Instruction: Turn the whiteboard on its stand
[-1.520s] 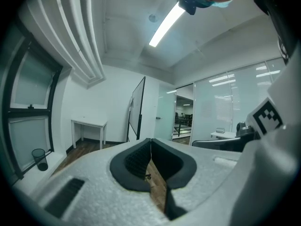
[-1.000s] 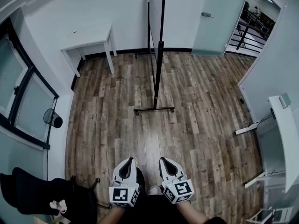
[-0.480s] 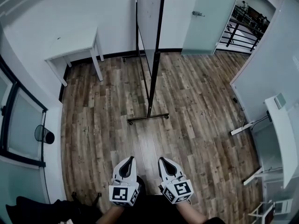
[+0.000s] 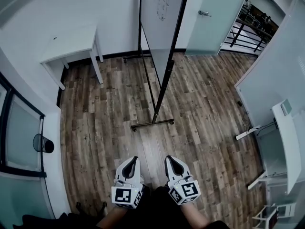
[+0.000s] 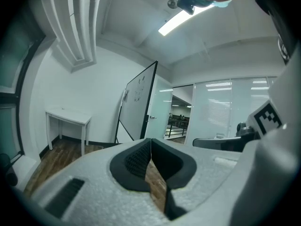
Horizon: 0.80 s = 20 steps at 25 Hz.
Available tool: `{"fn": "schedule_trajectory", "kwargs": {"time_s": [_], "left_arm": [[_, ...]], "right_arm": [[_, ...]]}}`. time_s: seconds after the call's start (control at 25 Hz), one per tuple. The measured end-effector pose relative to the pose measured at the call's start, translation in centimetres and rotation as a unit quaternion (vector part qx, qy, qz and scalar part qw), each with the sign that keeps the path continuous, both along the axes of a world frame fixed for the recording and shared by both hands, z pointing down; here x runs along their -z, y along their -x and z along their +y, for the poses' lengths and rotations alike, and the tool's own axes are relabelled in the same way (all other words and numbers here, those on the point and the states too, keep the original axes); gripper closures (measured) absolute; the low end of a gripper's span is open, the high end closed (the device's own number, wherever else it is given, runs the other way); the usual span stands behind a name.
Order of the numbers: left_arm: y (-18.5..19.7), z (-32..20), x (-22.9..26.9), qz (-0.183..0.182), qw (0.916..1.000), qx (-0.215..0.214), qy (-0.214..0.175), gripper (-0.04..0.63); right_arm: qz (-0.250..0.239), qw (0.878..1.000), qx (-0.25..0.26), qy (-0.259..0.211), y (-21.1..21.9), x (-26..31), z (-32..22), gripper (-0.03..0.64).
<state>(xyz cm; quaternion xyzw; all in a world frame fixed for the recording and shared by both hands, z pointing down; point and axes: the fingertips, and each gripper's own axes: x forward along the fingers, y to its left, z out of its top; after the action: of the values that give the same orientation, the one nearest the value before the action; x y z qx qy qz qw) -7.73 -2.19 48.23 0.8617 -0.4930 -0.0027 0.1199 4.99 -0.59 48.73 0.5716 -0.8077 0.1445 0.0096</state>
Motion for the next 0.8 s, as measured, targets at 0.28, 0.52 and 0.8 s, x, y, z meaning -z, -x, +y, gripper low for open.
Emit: {"fn": "schedule_trajectory", "kwargs": {"time_s": [0.28,0.52,0.8], "left_arm": [[0.4,-3.7,0.4,0.002,1.0,0.001,-0.001,0.577],[0.6,-8.1,0.0,0.002,0.9998,0.02,0.002,0.577],[-1.1,-15.2,0.3,-0.003,0.9994,0.036,-0.005,0.577]], "right_arm": [[0.006,1.0,0.0,0.013,0.4,-0.8,-4.5,0.603],[0.005,1.0,0.014,0.012,0.2,-2.0,-10.3,0.603],[0.01,0.999,0.031,0.004,-1.4,-1.9,-18.4,0.603]]}}
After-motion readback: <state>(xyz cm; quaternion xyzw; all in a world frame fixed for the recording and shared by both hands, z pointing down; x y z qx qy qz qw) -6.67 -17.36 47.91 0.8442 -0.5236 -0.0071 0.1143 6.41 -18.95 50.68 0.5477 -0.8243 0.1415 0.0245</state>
